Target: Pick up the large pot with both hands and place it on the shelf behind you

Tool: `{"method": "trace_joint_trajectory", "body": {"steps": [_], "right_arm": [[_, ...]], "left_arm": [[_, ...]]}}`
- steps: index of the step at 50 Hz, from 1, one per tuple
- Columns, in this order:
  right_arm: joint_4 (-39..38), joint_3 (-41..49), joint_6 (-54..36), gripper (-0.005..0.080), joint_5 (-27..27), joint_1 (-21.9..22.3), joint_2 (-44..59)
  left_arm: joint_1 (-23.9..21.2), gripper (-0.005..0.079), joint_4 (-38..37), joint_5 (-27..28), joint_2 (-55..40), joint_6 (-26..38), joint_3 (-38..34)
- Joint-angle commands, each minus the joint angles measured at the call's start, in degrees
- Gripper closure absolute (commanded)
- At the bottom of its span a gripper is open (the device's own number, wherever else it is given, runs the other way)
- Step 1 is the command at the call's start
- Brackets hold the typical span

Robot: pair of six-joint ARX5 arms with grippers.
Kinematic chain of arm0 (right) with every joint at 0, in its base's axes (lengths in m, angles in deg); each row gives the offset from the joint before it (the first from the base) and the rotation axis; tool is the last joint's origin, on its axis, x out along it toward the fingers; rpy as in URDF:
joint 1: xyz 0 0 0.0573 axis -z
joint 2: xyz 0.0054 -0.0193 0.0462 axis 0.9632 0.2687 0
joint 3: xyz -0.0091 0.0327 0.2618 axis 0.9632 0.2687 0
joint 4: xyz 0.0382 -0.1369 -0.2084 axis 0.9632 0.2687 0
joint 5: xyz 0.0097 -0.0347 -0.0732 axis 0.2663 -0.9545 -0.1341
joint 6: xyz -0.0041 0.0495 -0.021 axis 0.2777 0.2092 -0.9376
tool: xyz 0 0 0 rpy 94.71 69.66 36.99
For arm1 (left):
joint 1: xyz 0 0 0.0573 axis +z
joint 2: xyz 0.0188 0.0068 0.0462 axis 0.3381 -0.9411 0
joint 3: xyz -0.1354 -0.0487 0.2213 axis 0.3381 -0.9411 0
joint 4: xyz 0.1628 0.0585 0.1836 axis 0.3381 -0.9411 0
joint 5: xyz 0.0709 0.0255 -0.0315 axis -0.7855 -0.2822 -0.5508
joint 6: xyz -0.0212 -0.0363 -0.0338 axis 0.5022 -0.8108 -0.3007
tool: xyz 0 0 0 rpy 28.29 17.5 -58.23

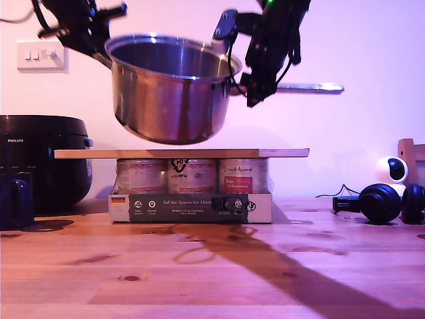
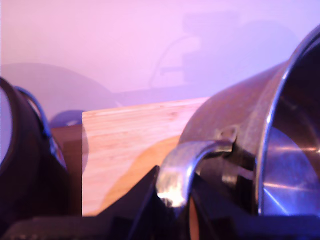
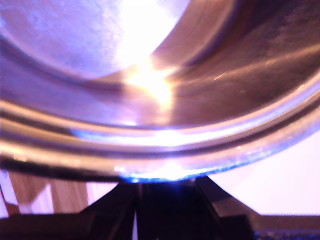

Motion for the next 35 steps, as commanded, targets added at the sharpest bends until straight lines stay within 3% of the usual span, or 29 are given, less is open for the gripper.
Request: {"method": "trace_joint_trajectory", "body": {"steps": [1, 35], "right_arm": [[-9.0, -5.4, 6.3, 0.0765, -0.4, 0.8, -4.6], [-9.9, -5.4, 9.2, 0.0765, -0.4, 4.1, -3.5]], "left_arm": [[-2.1, 0.0767, 0.6, 1.8, 0.1, 0.3, 2.6], [-0.7, 0.0766, 0.5, 1.1, -5.6, 0.4, 4.3]]}}
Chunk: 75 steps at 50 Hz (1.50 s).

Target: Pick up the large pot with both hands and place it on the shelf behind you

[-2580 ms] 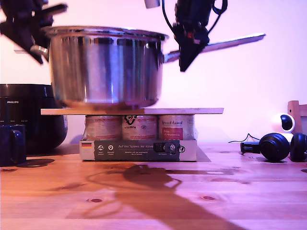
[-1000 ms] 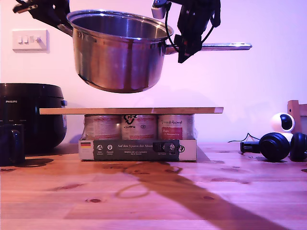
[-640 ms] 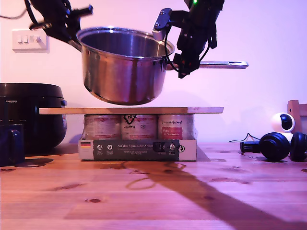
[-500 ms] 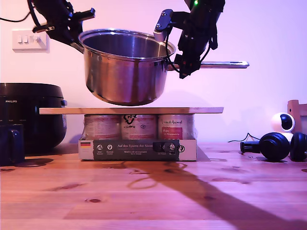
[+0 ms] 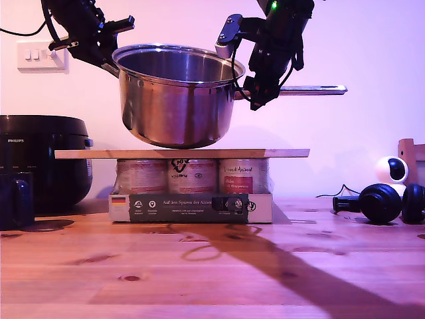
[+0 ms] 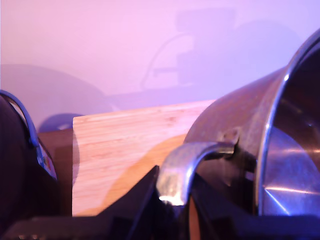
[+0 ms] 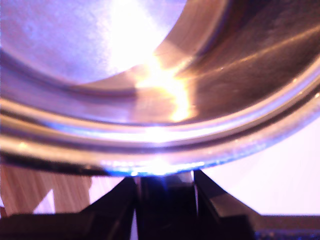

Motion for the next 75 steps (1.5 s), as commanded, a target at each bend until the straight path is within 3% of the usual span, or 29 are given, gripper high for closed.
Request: {"method": "trace_joint_trajectory", "body": {"steps": [1, 23, 57, 75], "right_arm": [[-9.2, -5.4, 8.0, 0.0765, -1.1, 2.3, -3.7], [-13.4, -5.4, 9.4, 0.0765, -4.6, 2.3, 0.4], [-14.2, -5.7, 8.9, 0.0764, -6.0, 1.9, 0.3], [-16.0, -5.7, 7.1, 0.0564, -6.6, 1.4, 0.3]], "left_arm": [[-0.6, 0.0766, 0.4, 0.8, -1.6, 0.5, 0.8], [0.6, 0.0766, 6.7, 0.0, -3.4, 0.5, 0.8], [3.6, 0.0766, 0.6, 0.2, -8.2, 0.3, 0.8], [3.6, 0.0766, 0.4, 2.6, -8.3, 0.3, 0.8]]}}
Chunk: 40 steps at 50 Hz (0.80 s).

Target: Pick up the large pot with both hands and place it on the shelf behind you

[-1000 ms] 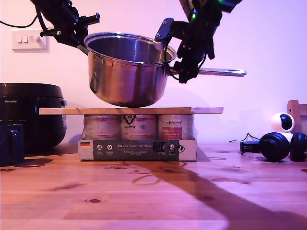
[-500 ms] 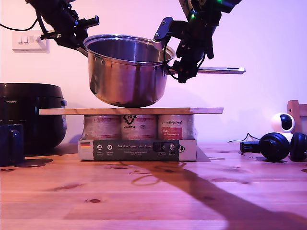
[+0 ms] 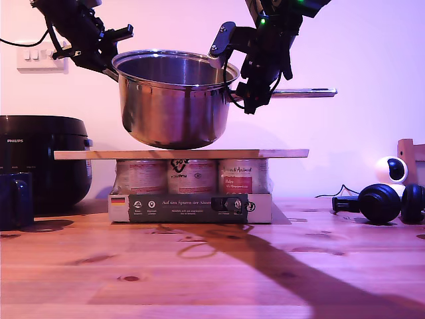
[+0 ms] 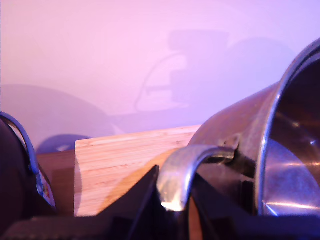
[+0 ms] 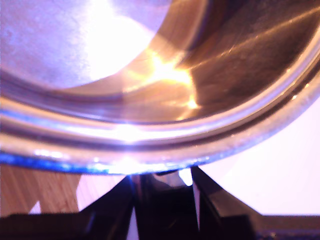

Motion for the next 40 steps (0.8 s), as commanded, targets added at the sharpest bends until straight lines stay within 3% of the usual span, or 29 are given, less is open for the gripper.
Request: {"method": "trace_joint_trajectory", "body": {"steps": [1, 9, 29, 40], "right_arm": [[-7.3, -5.7, 6.6, 0.0552, -2.6, 2.0, -2.8], [-8.2, -5.7, 6.0, 0.0467, -3.0, 1.9, -2.8], [-10.1, -5.7, 4.1, 0.0408, -3.7, 1.4, -2.8], [-9.9, -5.7, -1.2, 0.0393, -3.6, 0.1, -2.8]], "left_arm": [[0.7, 0.0766, -3.1, 0.7, -4.0, 0.6, -2.6], [0.7, 0.0766, -3.3, 1.0, -4.0, 0.6, -2.6], [0.7, 0.0766, -2.5, 1.2, -4.0, 0.6, -2.6], [0.7, 0.0766, -2.5, 1.2, -4.0, 0.7, -2.5]]}}
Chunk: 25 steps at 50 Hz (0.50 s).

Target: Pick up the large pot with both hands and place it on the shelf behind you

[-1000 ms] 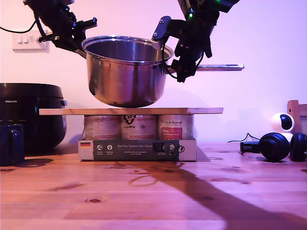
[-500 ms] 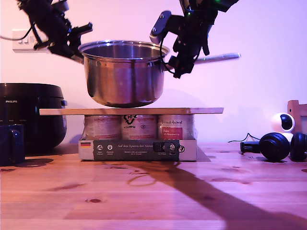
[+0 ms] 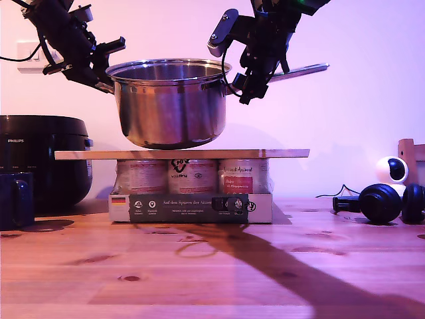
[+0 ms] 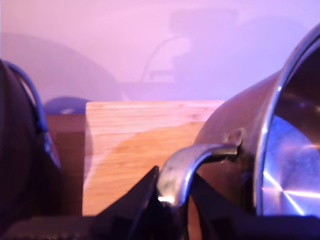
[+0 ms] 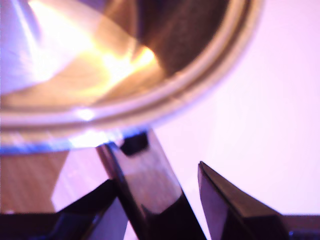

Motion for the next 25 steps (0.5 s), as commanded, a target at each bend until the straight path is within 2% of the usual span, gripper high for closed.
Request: {"method": "trace_joint_trajectory", "body": {"steps": [1, 14, 25], "right_arm": [[-3.3, -4.9, -1.6, 0.0393, -1.0, 0.1, -2.8], [-2.3, -4.9, -5.3, 0.0393, -1.5, -0.9, -2.8], [-2.0, -5.3, -5.6, 0.0394, -2.1, -1.0, -2.9]], "left_arm": [[-0.5, 0.0767, 0.1, 0.3, -2.5, 4.1, -2.0], [-0.6, 0.0766, -0.4, 2.3, -2.4, 4.1, -1.7], [-0.5, 0.0766, -3.3, 2.4, -2.4, 4.1, 2.3]]}}
